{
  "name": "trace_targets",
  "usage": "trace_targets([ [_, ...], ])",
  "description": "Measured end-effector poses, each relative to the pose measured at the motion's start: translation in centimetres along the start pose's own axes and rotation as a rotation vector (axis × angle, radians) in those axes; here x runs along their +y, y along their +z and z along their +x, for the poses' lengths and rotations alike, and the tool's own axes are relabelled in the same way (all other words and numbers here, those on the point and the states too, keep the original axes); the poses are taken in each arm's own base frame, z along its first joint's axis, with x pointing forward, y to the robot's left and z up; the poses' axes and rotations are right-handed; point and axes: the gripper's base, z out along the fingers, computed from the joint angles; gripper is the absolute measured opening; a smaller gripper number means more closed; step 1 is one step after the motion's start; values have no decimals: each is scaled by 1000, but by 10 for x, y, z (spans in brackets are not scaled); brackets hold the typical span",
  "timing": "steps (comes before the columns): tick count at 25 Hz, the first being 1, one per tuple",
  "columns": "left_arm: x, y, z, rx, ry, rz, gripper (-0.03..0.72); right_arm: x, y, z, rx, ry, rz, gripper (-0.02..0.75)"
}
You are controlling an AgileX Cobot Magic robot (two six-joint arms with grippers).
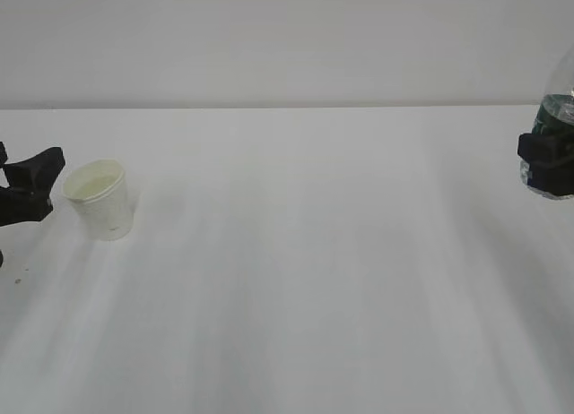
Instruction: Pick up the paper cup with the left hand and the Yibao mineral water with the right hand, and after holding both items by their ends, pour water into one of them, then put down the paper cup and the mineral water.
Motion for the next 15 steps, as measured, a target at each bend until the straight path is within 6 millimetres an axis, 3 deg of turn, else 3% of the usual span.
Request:
trace_targets([
  [10,2,-4,-12,-49,-13,-33,529,0,0,0,0,0,0,401],
  [15,2,3,-29,-93,-10,-33,529,0,0,0,0,0,0,401],
])
